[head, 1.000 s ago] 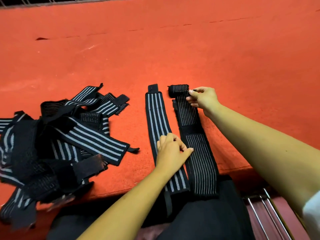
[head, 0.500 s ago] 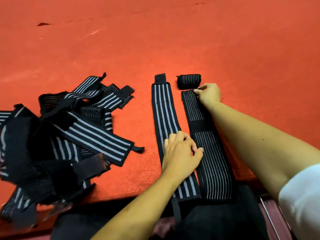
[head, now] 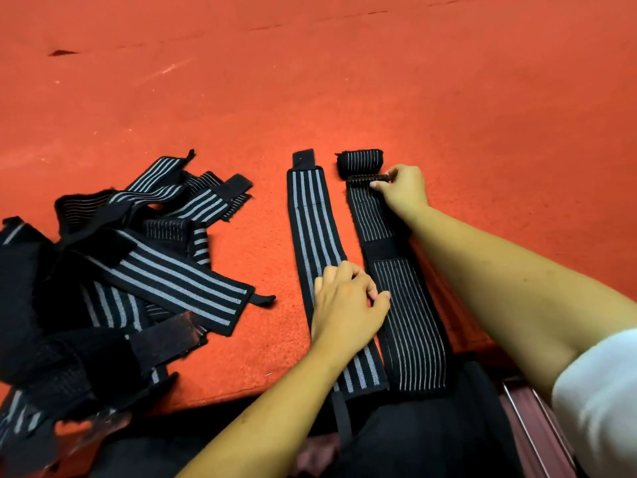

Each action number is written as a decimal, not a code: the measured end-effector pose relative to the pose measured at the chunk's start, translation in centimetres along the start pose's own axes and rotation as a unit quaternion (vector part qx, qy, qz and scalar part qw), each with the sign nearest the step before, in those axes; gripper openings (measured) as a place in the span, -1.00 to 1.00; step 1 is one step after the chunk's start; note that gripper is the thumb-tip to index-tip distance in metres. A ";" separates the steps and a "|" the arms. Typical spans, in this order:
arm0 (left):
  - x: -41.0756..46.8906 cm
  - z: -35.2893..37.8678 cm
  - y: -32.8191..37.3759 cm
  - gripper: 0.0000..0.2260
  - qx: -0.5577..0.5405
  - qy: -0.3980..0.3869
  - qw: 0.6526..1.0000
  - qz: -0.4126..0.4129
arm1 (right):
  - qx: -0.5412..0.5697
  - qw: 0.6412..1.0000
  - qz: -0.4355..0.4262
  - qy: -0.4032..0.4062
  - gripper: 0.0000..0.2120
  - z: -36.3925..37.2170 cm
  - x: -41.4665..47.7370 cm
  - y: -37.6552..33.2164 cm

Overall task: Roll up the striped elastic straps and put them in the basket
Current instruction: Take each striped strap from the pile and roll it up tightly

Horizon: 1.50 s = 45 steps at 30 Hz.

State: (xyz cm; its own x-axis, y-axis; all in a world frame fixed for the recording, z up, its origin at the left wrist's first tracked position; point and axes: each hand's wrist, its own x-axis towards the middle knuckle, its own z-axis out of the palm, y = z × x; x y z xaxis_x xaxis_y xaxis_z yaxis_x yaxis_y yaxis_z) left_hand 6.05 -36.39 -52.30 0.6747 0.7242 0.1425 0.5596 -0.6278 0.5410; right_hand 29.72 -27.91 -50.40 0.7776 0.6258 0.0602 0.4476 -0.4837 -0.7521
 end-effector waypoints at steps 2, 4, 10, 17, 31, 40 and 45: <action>0.0 -0.1 0.0 -0.76 0.002 0.003 1.000 0.005 | 0.092 0.995 -0.023 0.034 -0.83 -1.4 -0.8 -0.2; 0.0 -0.1 0.0 -0.76 0.005 -0.001 1.000 0.006 | 0.189 0.980 -0.040 0.054 -0.87 -3.3 -1.9 -1.1; 0.0 -0.8 0.4 -0.87 -0.020 -0.028 0.999 -0.025 | 0.380 0.923 -0.040 0.053 -0.89 -9.2 -8.1 -4.2; -0.1 -5.9 3.0 -0.80 -0.401 0.027 0.912 -0.081 | 0.431 0.902 0.001 -0.012 -0.93 -10.5 -18.5 -3.3; -2.6 -8.8 4.3 -0.82 -0.495 0.004 0.869 -0.012 | 0.450 0.879 -0.032 -0.151 -0.79 -11.6 -23.6 -2.8; -2.9 -10.0 4.4 -0.93 -0.515 0.024 0.857 0.009 | 0.434 0.880 -0.086 -0.172 -0.91 -12.2 -24.0 -2.6; -3.1 -10.6 4.6 -0.82 -0.477 0.034 0.877 0.043 | 0.388 0.904 -0.130 -0.121 -0.90 -12.0 -24.3 -3.0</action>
State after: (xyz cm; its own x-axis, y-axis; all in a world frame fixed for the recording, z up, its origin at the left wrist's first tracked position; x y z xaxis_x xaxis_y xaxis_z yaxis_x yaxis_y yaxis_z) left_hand 1.47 -38.49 -41.42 0.6456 0.7221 0.2485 -0.1718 -0.1798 0.9686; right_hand 14.75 -48.98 -41.71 0.5286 0.8182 0.2261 0.0835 0.2149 -0.9731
